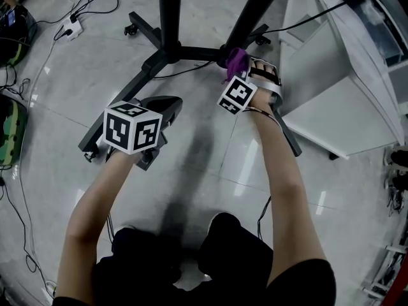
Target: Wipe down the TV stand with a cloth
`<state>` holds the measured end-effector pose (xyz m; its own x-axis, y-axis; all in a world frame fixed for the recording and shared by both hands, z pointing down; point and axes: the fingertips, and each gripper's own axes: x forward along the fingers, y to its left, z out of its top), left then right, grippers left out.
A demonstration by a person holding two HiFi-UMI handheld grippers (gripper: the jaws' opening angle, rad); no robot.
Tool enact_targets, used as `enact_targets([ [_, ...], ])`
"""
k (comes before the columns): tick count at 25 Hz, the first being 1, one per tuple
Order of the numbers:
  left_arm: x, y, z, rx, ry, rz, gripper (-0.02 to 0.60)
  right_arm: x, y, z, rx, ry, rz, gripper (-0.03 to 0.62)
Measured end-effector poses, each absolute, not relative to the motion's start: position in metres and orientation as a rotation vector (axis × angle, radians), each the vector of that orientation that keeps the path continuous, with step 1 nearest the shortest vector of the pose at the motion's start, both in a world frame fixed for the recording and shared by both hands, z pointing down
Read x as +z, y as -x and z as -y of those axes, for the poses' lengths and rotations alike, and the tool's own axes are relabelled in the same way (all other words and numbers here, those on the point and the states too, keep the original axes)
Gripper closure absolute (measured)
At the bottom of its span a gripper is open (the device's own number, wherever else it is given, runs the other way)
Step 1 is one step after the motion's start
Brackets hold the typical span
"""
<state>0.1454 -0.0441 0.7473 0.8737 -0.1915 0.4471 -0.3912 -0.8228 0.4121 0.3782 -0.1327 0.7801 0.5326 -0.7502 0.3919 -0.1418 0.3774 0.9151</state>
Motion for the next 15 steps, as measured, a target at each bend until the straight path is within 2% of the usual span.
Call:
enact_targets([
  [15,0.753,-0.161,0.034,0.541,-2.546,0.359,0.575,0.783,-0.398,0.114,-0.387,-1.168,0.913,0.520],
])
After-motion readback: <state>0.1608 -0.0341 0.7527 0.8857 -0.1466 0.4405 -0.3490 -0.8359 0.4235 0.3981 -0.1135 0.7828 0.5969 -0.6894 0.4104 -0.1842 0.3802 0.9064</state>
